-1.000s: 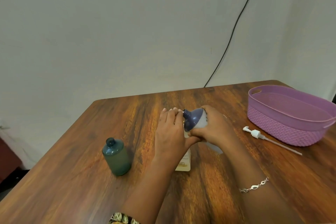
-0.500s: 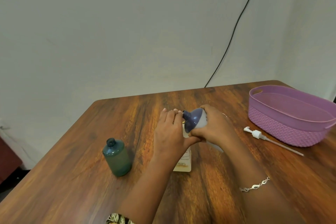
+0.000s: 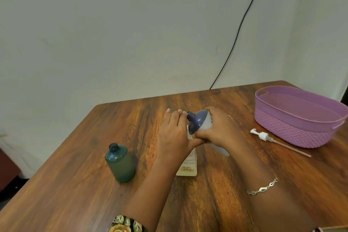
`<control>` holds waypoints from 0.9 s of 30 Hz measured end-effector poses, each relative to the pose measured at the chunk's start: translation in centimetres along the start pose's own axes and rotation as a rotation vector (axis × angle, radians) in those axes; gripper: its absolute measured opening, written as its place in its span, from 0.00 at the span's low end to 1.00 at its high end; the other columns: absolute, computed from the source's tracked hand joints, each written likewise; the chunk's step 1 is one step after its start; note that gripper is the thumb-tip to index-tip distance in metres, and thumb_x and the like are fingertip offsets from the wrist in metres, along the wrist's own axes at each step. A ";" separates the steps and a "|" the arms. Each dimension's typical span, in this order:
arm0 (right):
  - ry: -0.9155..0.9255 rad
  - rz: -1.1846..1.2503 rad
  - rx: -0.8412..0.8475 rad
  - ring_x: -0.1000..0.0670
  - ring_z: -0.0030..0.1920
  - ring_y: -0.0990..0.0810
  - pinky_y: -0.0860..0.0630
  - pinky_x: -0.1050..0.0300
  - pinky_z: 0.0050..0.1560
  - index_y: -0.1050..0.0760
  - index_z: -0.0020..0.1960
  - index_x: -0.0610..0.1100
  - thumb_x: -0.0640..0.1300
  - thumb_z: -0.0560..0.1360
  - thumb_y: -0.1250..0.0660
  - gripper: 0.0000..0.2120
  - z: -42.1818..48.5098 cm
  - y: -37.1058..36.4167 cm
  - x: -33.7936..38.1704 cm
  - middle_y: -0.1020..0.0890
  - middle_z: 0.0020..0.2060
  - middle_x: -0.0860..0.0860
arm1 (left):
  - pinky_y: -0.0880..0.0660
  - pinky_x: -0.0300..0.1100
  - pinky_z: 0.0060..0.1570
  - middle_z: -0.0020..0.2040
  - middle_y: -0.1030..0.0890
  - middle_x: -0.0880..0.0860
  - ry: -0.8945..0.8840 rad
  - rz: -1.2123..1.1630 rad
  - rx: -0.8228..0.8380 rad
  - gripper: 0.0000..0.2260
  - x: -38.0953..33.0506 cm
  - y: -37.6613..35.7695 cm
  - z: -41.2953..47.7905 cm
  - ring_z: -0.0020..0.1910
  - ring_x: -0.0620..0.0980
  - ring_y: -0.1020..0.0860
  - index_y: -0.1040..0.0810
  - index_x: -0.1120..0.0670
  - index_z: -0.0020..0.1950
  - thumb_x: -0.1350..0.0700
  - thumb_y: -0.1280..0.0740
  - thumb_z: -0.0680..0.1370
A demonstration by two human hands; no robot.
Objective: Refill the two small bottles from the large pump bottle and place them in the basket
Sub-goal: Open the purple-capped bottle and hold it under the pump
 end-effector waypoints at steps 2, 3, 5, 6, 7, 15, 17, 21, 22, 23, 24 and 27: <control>0.006 0.106 0.007 0.46 0.58 0.28 0.32 0.57 0.54 0.36 0.66 0.44 0.48 0.65 0.25 0.33 0.1 -0.2 0.1 0.27 0.59 0.46 | 0.26 0.54 0.55 0.45 0.17 0.55 -0.046 0.034 -0.011 0.35 0.0 0.4 0.4 0.46 0.53 0.18 0.18 0.62 0.48 0.31 0.39 0.63; 0.004 0.114 0.024 0.46 0.58 0.28 0.32 0.57 0.55 0.36 0.66 0.43 0.47 0.66 0.26 0.33 0.3 -0.3 0.1 0.27 0.59 0.46 | 0.26 0.54 0.55 0.45 0.17 0.55 -0.053 0.041 -0.017 0.35 0.0 0.5 0.5 0.46 0.53 0.18 0.18 0.62 0.48 0.31 0.40 0.63; -0.014 0.030 0.031 0.46 0.59 0.28 0.32 0.55 0.56 0.37 0.67 0.44 0.48 0.65 0.25 0.34 0.4 -0.5 -0.1 0.28 0.59 0.47 | 0.26 0.55 0.55 0.45 0.17 0.55 -0.052 0.035 -0.031 0.35 0.2 0.4 0.3 0.46 0.53 0.18 0.18 0.62 0.48 0.32 0.38 0.63; -0.020 0.010 0.016 0.46 0.58 0.28 0.31 0.54 0.56 0.37 0.67 0.45 0.50 0.64 0.25 0.35 0.4 -0.5 -0.2 0.27 0.58 0.47 | 0.26 0.55 0.56 0.45 0.17 0.55 -0.050 0.023 -0.040 0.34 0.2 0.3 0.1 0.46 0.53 0.18 0.18 0.62 0.48 0.32 0.37 0.62; -0.031 0.002 0.014 0.46 0.59 0.28 0.31 0.53 0.57 0.37 0.67 0.45 0.50 0.65 0.25 0.36 0.4 -0.5 -0.2 0.27 0.59 0.47 | 0.26 0.54 0.56 0.45 0.17 0.55 -0.045 0.016 -0.046 0.34 0.2 0.1 0.0 0.46 0.53 0.18 0.18 0.62 0.48 0.33 0.36 0.62; -0.003 0.024 0.019 0.51 0.49 0.28 0.31 0.58 0.48 0.33 0.61 0.46 0.48 0.64 0.26 0.29 -0.2 0.1 0.2 0.25 0.53 0.47 | 0.24 0.53 0.54 0.42 0.18 0.54 -0.076 0.081 -0.016 0.35 -0.3 0.1 0.5 0.44 0.52 0.19 0.19 0.61 0.46 0.30 0.39 0.60; 0.014 0.036 0.016 0.52 0.46 0.29 0.33 0.59 0.45 0.33 0.54 0.48 0.48 0.65 0.26 0.22 -0.2 0.2 0.5 0.25 0.49 0.48 | 0.24 0.54 0.53 0.41 0.18 0.53 -0.090 0.076 -0.024 0.35 -0.2 0.4 0.7 0.43 0.51 0.19 0.19 0.61 0.46 0.30 0.39 0.60; 0.010 0.046 0.015 0.49 0.51 0.27 0.31 0.57 0.46 0.33 0.62 0.46 0.49 0.62 0.25 0.31 -0.2 0.3 0.2 0.25 0.52 0.49 | 0.25 0.54 0.55 0.41 0.18 0.55 -0.071 0.011 -0.045 0.33 -0.1 0.2 0.3 0.43 0.53 0.19 0.20 0.62 0.46 0.33 0.36 0.61; 0.007 0.044 0.013 0.49 0.52 0.27 0.29 0.56 0.48 0.33 0.62 0.46 0.48 0.62 0.25 0.32 -0.2 0.4 0.1 0.25 0.53 0.48 | 0.26 0.54 0.56 0.41 0.18 0.55 -0.061 -0.006 -0.043 0.33 -0.1 0.1 0.1 0.43 0.53 0.19 0.20 0.62 0.45 0.33 0.35 0.60; 0.004 0.036 0.018 0.48 0.53 0.27 0.28 0.55 0.50 0.33 0.63 0.46 0.48 0.62 0.25 0.32 -0.2 0.3 0.1 0.25 0.54 0.48 | 0.26 0.54 0.56 0.42 0.18 0.55 -0.047 -0.017 -0.040 0.33 -0.1 0.0 0.0 0.43 0.53 0.19 0.20 0.62 0.46 0.33 0.35 0.60; 0.010 0.023 0.022 0.48 0.53 0.27 0.27 0.54 0.52 0.33 0.63 0.46 0.48 0.62 0.25 0.33 -0.2 0.3 0.2 0.25 0.54 0.48 | 0.26 0.54 0.56 0.42 0.18 0.55 -0.033 -0.021 -0.035 0.33 -0.1 0.1 0.0 0.44 0.53 0.19 0.20 0.62 0.46 0.33 0.34 0.60; 0.008 0.025 0.023 0.48 0.52 0.26 0.27 0.53 0.52 0.33 0.63 0.46 0.49 0.62 0.25 0.32 -0.2 0.3 0.2 0.25 0.53 0.48 | 0.26 0.55 0.54 0.43 0.17 0.55 -0.042 0.020 -0.019 0.34 -0.2 0.3 0.2 0.45 0.53 0.18 0.19 0.62 0.47 0.32 0.35 0.59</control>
Point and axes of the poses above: each hand's wrist, its own z-axis towards the middle knuckle, its own y-axis out of the back of the hand, x = y × z, the point moved 7 cm from there along z, towards the middle knuckle
